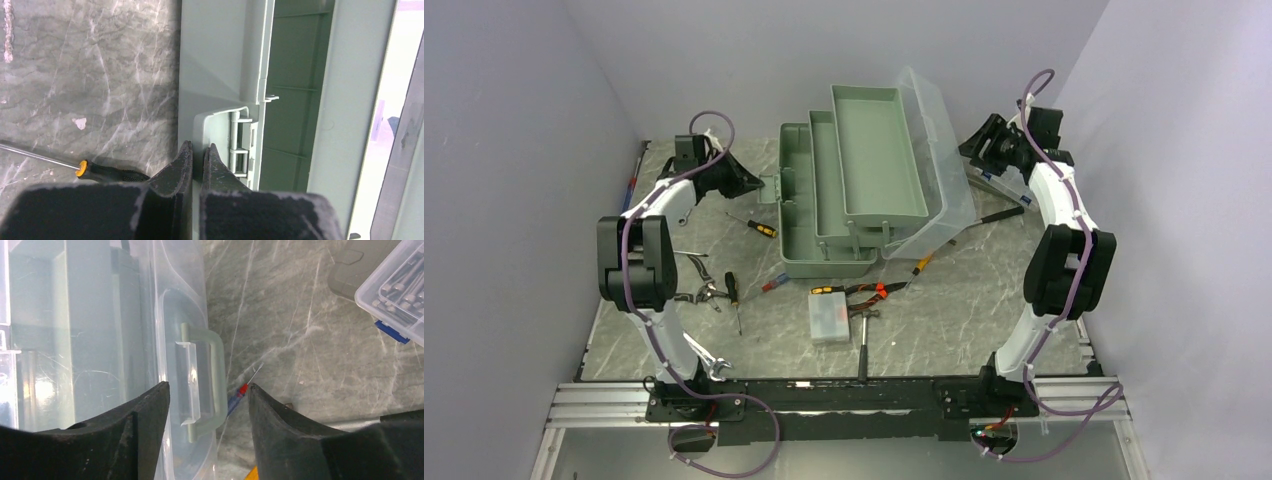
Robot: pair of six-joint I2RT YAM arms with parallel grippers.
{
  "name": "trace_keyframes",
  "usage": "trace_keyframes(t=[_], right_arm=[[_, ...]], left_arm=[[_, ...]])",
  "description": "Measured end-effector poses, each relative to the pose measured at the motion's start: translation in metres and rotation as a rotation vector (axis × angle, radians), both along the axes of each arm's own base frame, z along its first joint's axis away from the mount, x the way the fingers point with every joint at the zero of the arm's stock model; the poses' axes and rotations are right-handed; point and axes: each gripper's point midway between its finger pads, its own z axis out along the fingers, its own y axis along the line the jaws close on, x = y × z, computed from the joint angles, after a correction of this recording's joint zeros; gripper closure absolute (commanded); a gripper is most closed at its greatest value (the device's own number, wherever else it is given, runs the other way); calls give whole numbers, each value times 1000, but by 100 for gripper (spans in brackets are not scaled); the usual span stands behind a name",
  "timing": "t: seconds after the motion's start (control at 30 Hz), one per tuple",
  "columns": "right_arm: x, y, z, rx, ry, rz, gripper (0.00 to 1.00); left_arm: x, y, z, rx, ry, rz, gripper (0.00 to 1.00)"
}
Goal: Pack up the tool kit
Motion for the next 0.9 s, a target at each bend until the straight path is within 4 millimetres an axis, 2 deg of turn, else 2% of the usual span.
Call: trace_keyframes(t=[0.13, 0.23, 0.4, 0.53, 0.63, 0.77, 0.9], right_arm=[[-1, -4, -4, -22, 18, -19, 23], [-2, -11, -5, -55, 41, -42, 20], [3, -24, 10, -117, 33, -100, 17], [3, -25, 23, -144, 12, -128, 14], [-4, -20, 35, -158, 0, -124, 13], [-5, -3, 56, -210, -38, -86, 13], [-10, 23, 55, -282, -41, -38, 13]], left_arm=[[-4, 1, 1, -6, -23, 6, 100], [-8, 2, 1, -5, -41, 9, 100], [-11, 4, -2, -6, -55, 12, 100], [-11, 3, -1, -9, -64, 2, 100], [-15, 0, -5, -11, -46, -13, 100], [-22, 0, -16, -4, -9, -21, 100], [-22, 0, -20, -9, 0, -27, 100]])
